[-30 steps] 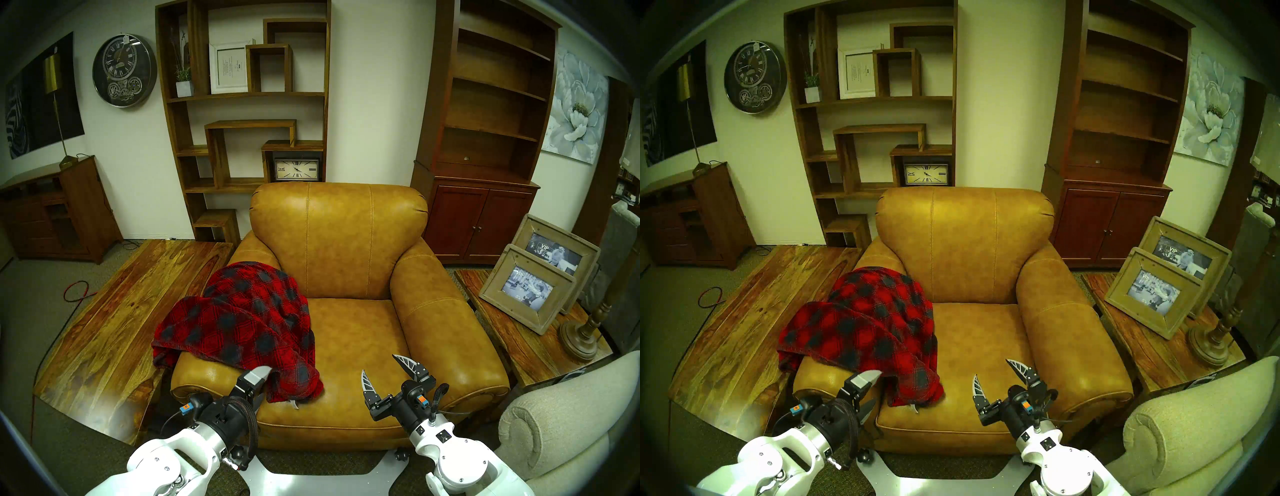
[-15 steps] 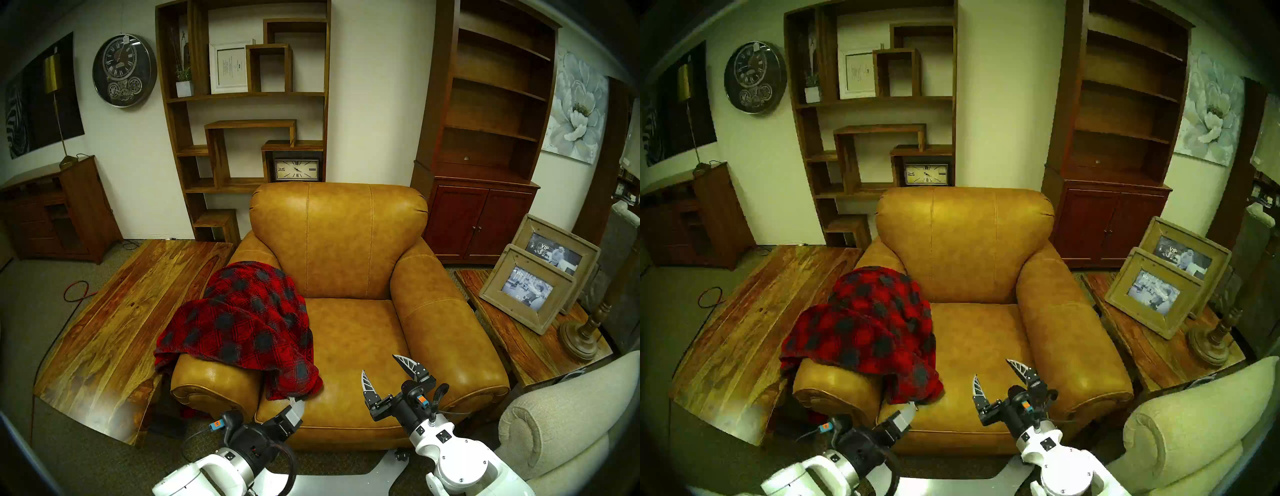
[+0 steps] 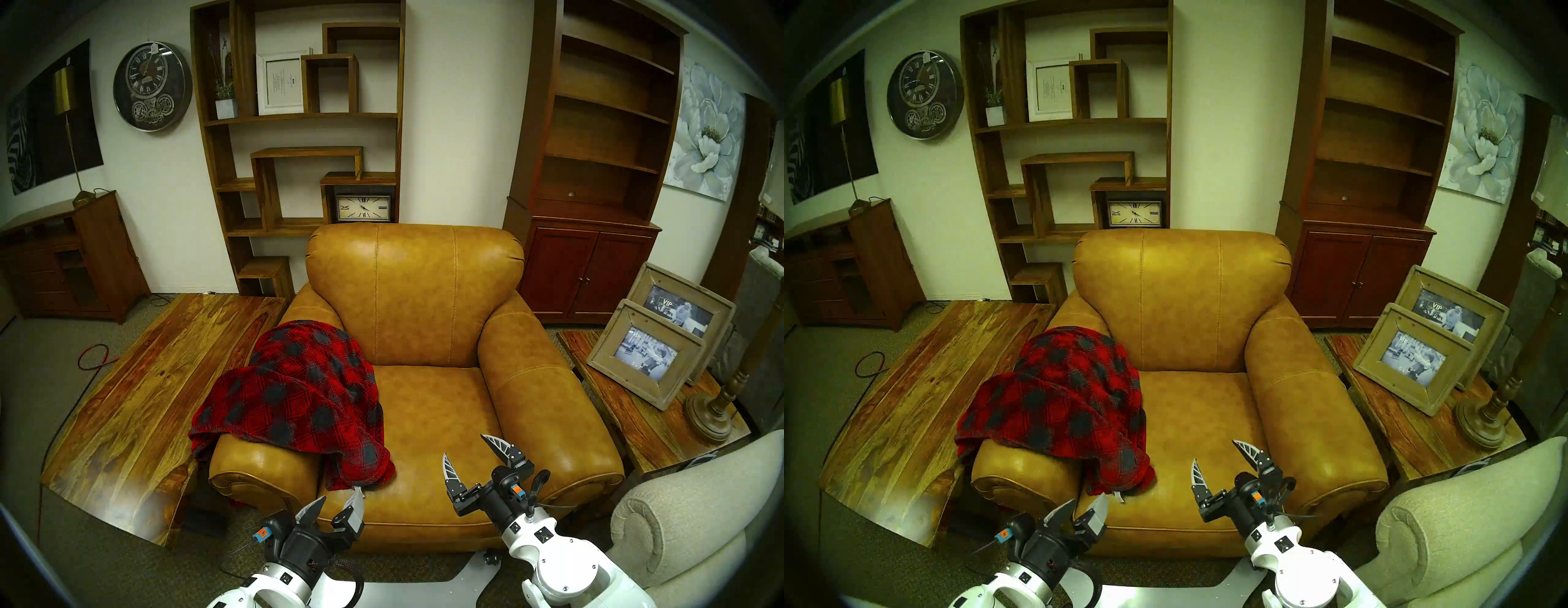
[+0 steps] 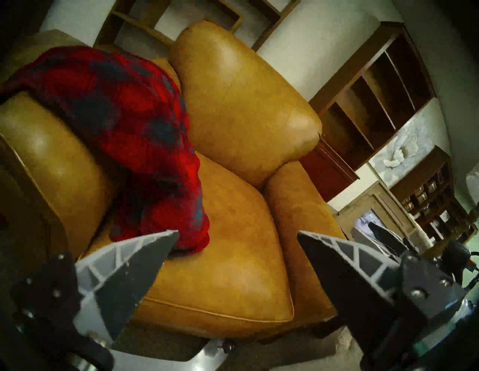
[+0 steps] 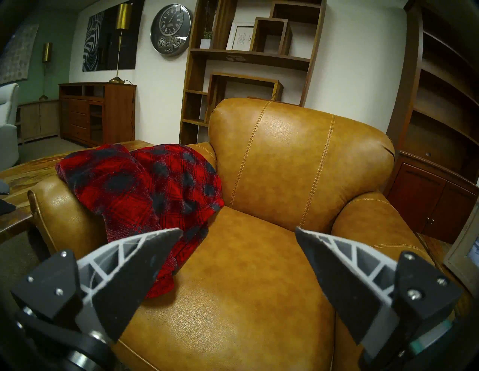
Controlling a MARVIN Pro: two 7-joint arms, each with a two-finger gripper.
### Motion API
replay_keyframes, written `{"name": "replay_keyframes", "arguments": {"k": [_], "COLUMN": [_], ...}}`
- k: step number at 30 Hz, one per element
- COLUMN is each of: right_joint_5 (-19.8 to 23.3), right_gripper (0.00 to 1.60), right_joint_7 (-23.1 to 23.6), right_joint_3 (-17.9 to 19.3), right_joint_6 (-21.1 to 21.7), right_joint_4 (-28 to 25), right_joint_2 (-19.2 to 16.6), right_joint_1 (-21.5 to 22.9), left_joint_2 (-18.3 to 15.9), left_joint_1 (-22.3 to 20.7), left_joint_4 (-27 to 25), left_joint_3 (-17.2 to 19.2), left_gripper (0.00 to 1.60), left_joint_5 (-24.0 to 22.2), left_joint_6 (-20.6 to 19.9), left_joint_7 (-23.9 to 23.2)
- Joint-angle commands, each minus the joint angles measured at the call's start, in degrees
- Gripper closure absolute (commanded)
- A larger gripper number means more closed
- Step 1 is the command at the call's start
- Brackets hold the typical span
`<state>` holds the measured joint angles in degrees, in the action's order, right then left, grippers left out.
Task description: Move the blanket from sofa and drape it over the sofa arm
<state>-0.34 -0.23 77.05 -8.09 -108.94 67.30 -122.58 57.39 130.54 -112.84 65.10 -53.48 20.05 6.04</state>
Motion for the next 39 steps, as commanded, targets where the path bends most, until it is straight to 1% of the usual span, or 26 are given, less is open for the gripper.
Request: {"name": "replay_keyframes", "arguments": {"k": [1,3,6,8,9,11,12,13,39], "right_joint_5": [-0.09,-0.07,-0.04,-0.02,-0.01,0.01,0.02,0.03,0.3], "right_gripper": [0.0,0.0,0.0,0.0,0.0,0.0,0.0,0.0,0.0], "right_joint_7": [0.05,0.02,-0.02,-0.06,-0.08,-0.11,-0.12,-0.14,-0.56], "right_joint_3": [-0.02,-0.04,-0.08,-0.1,-0.11,-0.13,-0.14,-0.16,-0.47], "right_joint_6": [-0.15,-0.14,-0.12,-0.11,-0.11,-0.09,-0.09,-0.09,-0.07], "right_joint_4": [-1.41,-1.42,-1.45,-1.46,-1.46,-1.48,-1.48,-1.48,-1.5], "right_joint_2": [-0.11,-0.14,-0.2,-0.24,-0.26,-0.29,-0.3,-0.33,-0.77], "right_joint_1": [0.16,0.16,0.16,0.16,0.17,0.17,0.17,0.17,0.27], "left_joint_2": [1.7,1.73,2.16,2.21,2.24,1.87,1.93,1.99,2.39], "left_joint_1": [-1.39,-1.49,-1.4,-0.62,-0.14,0.4,0.58,0.67,1.0], "left_joint_4": [-0.56,-0.41,0.16,0.05,-0.32,-0.56,-0.46,-0.33,-0.15], "left_joint_3": [-0.58,-0.68,-0.6,-0.28,0.02,0.02,0.1,0.15,0.36], "left_gripper": [0.0,0.0,0.0,0.0,0.0,0.0,0.0,0.0,0.0], "left_joint_5": [-3.1,-2.64,-1.09,0.1,-0.69,0.05,-0.88,-0.15,0.54], "left_joint_6": [1.31,1.54,3.0,4.97,5.29,5.58,5.83,6.18,6.4], "left_joint_7": [-3.82,-4.18,-3.96,-4.08,-4.2,-3.73,-4.38,-3.93,-4.02]}}
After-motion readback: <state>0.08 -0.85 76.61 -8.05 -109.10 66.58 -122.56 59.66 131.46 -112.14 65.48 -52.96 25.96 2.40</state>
